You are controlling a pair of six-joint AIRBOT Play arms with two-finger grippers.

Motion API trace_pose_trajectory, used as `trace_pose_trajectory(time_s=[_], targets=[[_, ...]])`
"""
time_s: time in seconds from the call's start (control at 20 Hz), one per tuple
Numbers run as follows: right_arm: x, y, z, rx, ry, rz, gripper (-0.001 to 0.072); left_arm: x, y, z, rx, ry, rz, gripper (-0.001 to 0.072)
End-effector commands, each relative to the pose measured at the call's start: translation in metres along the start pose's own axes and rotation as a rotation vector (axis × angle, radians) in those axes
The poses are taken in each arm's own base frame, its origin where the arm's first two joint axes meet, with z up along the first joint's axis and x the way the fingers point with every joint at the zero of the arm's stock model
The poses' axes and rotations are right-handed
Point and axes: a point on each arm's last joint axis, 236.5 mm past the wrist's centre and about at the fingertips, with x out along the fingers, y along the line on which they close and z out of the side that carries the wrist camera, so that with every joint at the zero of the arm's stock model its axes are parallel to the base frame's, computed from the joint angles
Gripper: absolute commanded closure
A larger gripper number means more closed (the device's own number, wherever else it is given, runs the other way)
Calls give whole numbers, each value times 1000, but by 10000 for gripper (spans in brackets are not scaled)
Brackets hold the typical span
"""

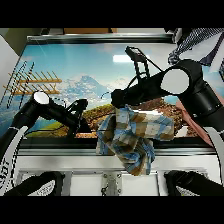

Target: Fold the clothes and pants, and hang the long-sleeved shirts on hangers.

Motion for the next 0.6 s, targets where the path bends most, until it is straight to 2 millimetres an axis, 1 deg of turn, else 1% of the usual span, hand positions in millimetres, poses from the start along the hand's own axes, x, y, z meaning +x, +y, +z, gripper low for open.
trace_pose_trajectory(time_s=[0.0, 0.05, 0.1, 0.15, 0.2, 0.35, 0.45, 0.55], targets=[[-9, -17, -6, 15, 28, -44, 283, 0, -1, -1, -1, 2, -4, 694], [-13, -25, -6, 31, 33, -56, 279, 0, -1, -1, -1, 2, -4, 694], [-16, -32, -6, 47, 36, -66, 215, 0, -1, -1, -1, 2, -4, 694], [-19, -39, -5, 62, 36, -76, 85, 0, -1, 0, 0, 2, -3, 694], [-22, -46, -4, 79, 35, -86, 38, 0, -1, 0, 0, 2, -4, 695], [-28, -60, 2, 111, 21, -103, 38, 0, -1, 0, 0, 2, -4, 694], [-36, -68, 6, 55, 0, -108, 41, 0, -1, 0, 0, 2, -6, 694], [-51, -77, 11, -35, -32, -118, 41, 0, -1, -1, -1, 3, -7, 694]])
